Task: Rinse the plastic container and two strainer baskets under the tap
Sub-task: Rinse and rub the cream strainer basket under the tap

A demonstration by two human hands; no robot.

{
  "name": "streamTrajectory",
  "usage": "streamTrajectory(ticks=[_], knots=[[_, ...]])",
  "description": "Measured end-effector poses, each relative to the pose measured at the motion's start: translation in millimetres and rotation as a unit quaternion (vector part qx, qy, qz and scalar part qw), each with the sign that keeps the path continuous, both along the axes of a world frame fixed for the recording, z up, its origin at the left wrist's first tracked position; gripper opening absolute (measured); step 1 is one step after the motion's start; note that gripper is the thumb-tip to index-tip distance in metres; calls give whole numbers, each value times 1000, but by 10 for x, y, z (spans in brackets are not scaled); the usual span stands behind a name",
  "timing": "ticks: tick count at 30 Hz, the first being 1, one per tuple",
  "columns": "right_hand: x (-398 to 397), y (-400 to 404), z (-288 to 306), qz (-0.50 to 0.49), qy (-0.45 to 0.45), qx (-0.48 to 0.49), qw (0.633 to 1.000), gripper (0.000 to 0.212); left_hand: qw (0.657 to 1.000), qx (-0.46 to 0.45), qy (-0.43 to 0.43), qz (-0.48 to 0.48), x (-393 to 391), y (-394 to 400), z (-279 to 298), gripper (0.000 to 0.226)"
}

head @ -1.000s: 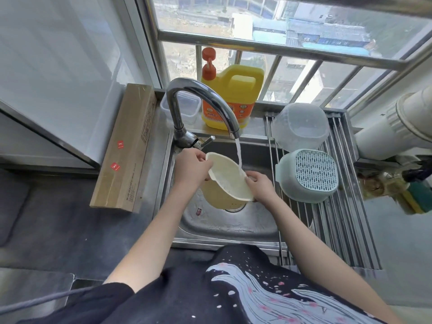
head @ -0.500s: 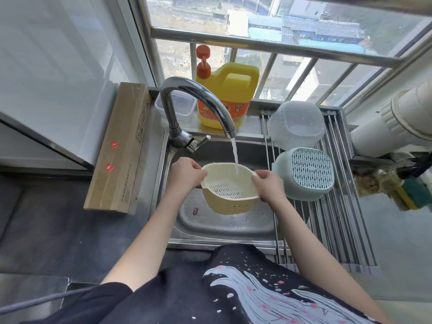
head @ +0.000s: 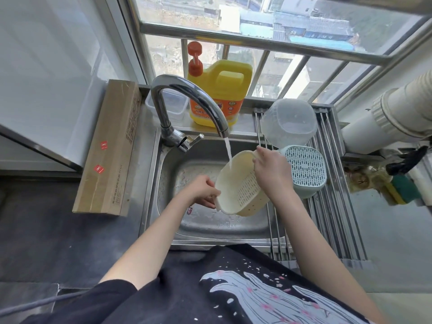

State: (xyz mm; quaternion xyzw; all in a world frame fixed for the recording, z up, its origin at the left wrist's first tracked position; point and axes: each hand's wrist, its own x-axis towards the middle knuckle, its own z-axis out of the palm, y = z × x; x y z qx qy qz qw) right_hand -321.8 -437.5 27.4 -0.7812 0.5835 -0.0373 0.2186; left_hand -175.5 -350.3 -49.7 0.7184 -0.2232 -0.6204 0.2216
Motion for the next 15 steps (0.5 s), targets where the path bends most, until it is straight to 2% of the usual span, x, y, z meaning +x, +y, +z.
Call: streamTrajectory(ticks=[3,7,11,15], knots=[[-13,23,56,58,24,-42,997,35,999,-9,28,-17,-65,-89,-22,22],[-60,88,36,116,1,-132,985,48,999,-41,-16,-1,-142,-251,-50,24],[-177,127,-79,119,-90,-201,968,46,990,-104,-88,33,-62,-433,-48,10],[-305,147,-192,64,-162,-197,965,41,960,-181,-210,21,20,-568,70,25]])
